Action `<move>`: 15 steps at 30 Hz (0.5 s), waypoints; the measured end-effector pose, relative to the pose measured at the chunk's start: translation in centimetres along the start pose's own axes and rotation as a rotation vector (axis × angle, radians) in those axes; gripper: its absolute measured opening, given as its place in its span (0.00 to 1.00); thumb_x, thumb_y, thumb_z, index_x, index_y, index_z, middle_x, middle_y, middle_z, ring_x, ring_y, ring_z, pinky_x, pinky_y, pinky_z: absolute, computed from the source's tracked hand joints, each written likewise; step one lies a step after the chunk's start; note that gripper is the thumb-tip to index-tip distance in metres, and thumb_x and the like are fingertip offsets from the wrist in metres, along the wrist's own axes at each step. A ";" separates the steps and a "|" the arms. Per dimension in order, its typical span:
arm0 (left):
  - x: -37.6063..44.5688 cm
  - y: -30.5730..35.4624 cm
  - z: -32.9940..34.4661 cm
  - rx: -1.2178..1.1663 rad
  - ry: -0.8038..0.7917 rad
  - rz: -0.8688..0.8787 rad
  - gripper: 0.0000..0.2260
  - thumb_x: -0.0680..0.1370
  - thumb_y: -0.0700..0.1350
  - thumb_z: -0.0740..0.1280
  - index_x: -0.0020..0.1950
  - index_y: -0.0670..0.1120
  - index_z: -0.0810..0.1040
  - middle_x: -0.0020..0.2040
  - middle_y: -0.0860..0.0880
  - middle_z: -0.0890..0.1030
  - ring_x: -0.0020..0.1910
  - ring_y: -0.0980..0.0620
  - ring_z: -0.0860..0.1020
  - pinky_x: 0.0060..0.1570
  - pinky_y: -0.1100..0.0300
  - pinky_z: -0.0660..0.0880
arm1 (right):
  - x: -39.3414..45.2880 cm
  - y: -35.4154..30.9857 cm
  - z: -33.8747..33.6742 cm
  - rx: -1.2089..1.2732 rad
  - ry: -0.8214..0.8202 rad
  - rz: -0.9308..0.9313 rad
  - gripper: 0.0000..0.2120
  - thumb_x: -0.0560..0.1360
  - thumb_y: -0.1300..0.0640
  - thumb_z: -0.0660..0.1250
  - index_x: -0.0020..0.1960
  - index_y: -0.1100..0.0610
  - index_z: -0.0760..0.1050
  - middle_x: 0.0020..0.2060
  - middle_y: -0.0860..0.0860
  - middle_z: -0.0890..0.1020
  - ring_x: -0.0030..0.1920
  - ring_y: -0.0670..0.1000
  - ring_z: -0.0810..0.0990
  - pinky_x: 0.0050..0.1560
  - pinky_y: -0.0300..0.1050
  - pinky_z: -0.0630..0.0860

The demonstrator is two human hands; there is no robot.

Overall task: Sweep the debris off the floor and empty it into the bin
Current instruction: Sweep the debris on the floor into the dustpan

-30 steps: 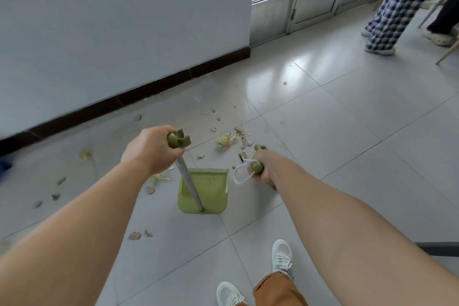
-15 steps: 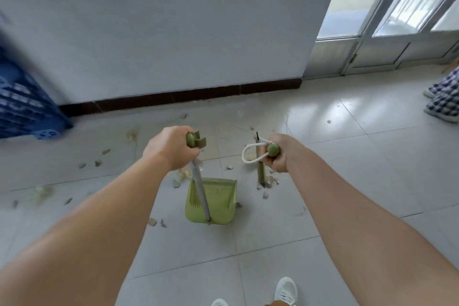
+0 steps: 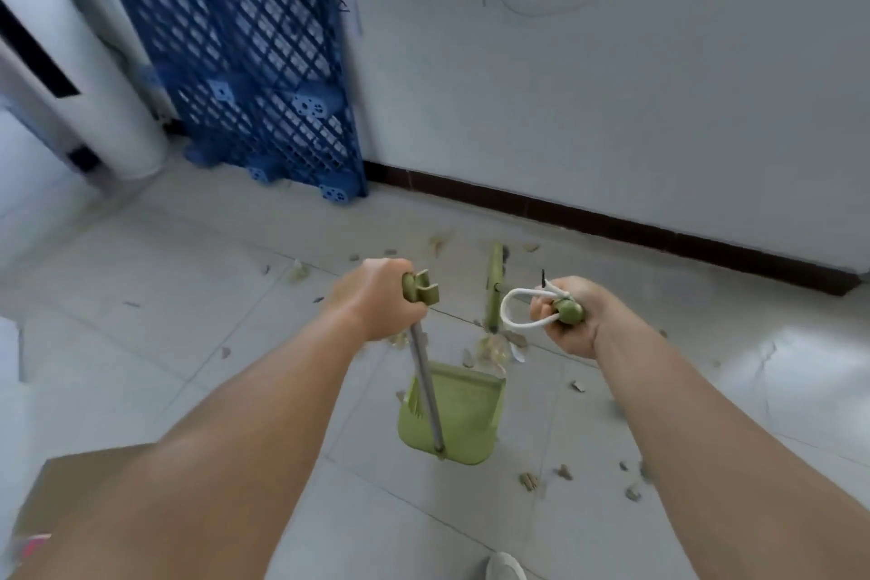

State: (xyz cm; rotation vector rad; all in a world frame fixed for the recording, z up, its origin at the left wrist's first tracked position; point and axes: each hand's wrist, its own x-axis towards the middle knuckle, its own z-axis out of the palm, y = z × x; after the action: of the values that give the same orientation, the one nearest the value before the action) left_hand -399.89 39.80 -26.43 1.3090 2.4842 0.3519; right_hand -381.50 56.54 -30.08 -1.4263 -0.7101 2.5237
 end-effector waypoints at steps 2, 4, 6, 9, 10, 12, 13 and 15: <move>-0.1 -1.8 -0.8 -0.005 0.015 -0.063 0.06 0.71 0.49 0.68 0.40 0.49 0.75 0.39 0.52 0.78 0.39 0.48 0.78 0.39 0.54 0.77 | 1.6 -0.5 2.3 -0.020 -0.045 0.006 0.14 0.81 0.60 0.53 0.37 0.60 0.67 0.27 0.53 0.68 0.15 0.44 0.70 0.16 0.31 0.69; -0.4 -3.8 -1.4 -0.008 0.042 -0.132 0.06 0.71 0.50 0.67 0.39 0.50 0.73 0.39 0.52 0.77 0.37 0.49 0.78 0.36 0.55 0.76 | 3.3 -0.8 4.7 -0.036 -0.085 0.032 0.14 0.81 0.58 0.53 0.39 0.61 0.68 0.29 0.52 0.68 0.16 0.44 0.71 0.16 0.32 0.69; -1.0 -5.8 -1.9 -0.001 0.069 -0.194 0.07 0.72 0.50 0.67 0.38 0.50 0.71 0.38 0.53 0.76 0.36 0.50 0.76 0.32 0.58 0.72 | 5.0 -0.6 7.2 -0.069 -0.127 0.087 0.14 0.82 0.58 0.54 0.39 0.61 0.68 0.29 0.52 0.68 0.15 0.44 0.71 0.15 0.32 0.69; -2.1 -9.1 -2.6 -0.023 0.095 -0.288 0.07 0.73 0.50 0.67 0.38 0.51 0.71 0.37 0.53 0.77 0.37 0.48 0.77 0.35 0.57 0.74 | 7.4 0.4 11.7 -0.125 -0.217 0.179 0.14 0.80 0.60 0.55 0.37 0.60 0.68 0.23 0.51 0.70 0.15 0.43 0.70 0.15 0.32 0.68; -2.4 -10.3 -2.9 -0.033 0.106 -0.319 0.07 0.73 0.50 0.67 0.37 0.52 0.70 0.37 0.53 0.76 0.37 0.48 0.77 0.35 0.57 0.74 | 8.1 0.7 13.3 -0.139 -0.238 0.196 0.14 0.80 0.60 0.55 0.37 0.61 0.68 0.22 0.51 0.71 0.16 0.43 0.70 0.15 0.32 0.68; -2.9 -12.8 -3.6 -0.052 0.128 -0.377 0.08 0.73 0.50 0.67 0.37 0.52 0.70 0.37 0.54 0.75 0.37 0.48 0.76 0.34 0.59 0.71 | 9.7 1.4 16.8 -0.148 -0.276 0.212 0.14 0.80 0.60 0.54 0.38 0.62 0.69 0.23 0.52 0.70 0.16 0.44 0.70 0.15 0.32 0.69; -3.0 -14.2 -4.0 -0.057 0.136 -0.403 0.07 0.73 0.50 0.67 0.37 0.52 0.71 0.38 0.53 0.76 0.37 0.48 0.77 0.34 0.60 0.70 | 10.4 1.8 18.5 -0.144 -0.296 0.222 0.14 0.80 0.60 0.54 0.39 0.62 0.70 0.26 0.52 0.70 0.16 0.44 0.70 0.16 0.32 0.69; -3.1 -16.8 -4.9 -0.062 0.147 -0.445 0.06 0.72 0.50 0.67 0.39 0.52 0.72 0.39 0.52 0.77 0.38 0.47 0.78 0.33 0.60 0.70 | 11.7 3.0 21.4 -0.154 -0.310 0.254 0.13 0.81 0.59 0.54 0.40 0.63 0.70 0.31 0.51 0.69 0.17 0.45 0.72 0.17 0.33 0.71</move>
State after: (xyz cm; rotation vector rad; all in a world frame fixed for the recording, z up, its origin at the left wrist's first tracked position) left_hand -412.79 27.64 -27.40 0.6963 2.7657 0.4224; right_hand -405.47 51.13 -31.14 -1.2506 -0.8354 2.9906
